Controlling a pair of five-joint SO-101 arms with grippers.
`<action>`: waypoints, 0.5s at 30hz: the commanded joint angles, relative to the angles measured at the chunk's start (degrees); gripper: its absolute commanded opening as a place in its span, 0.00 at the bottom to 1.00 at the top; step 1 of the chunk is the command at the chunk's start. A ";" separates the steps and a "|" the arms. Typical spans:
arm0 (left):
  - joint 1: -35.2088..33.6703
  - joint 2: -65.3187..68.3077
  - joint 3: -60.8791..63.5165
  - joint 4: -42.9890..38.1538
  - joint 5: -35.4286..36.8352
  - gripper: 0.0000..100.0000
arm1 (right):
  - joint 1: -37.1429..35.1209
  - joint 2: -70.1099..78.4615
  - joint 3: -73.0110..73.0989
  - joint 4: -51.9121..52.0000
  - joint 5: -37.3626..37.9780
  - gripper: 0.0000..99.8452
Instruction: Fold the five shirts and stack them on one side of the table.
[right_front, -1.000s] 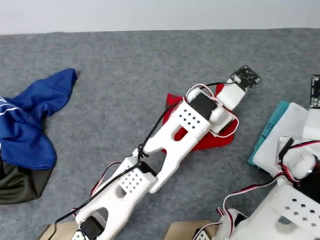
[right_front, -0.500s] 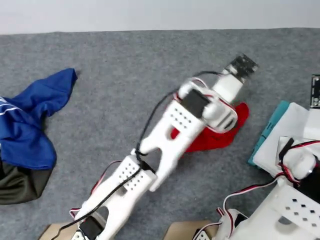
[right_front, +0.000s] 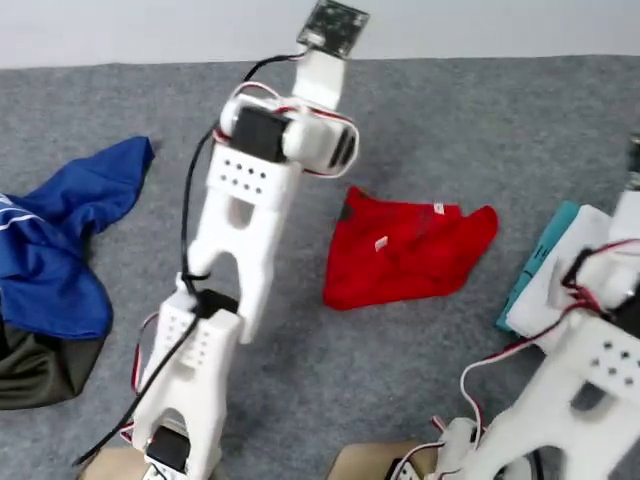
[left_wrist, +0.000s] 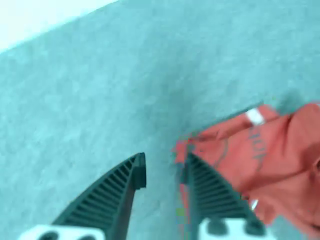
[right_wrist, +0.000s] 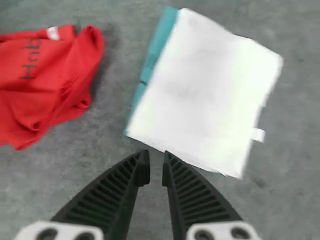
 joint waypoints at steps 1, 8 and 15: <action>-0.62 -7.30 13.67 1.32 -3.25 0.06 | -8.22 0.66 -0.44 -1.54 -3.43 0.06; -5.71 -9.67 26.24 1.23 -3.60 0.00 | -25.80 6.99 -0.09 -6.37 -11.08 0.06; -18.55 -12.40 28.09 1.49 -3.43 0.01 | -38.02 17.80 -2.64 -3.82 -13.63 0.15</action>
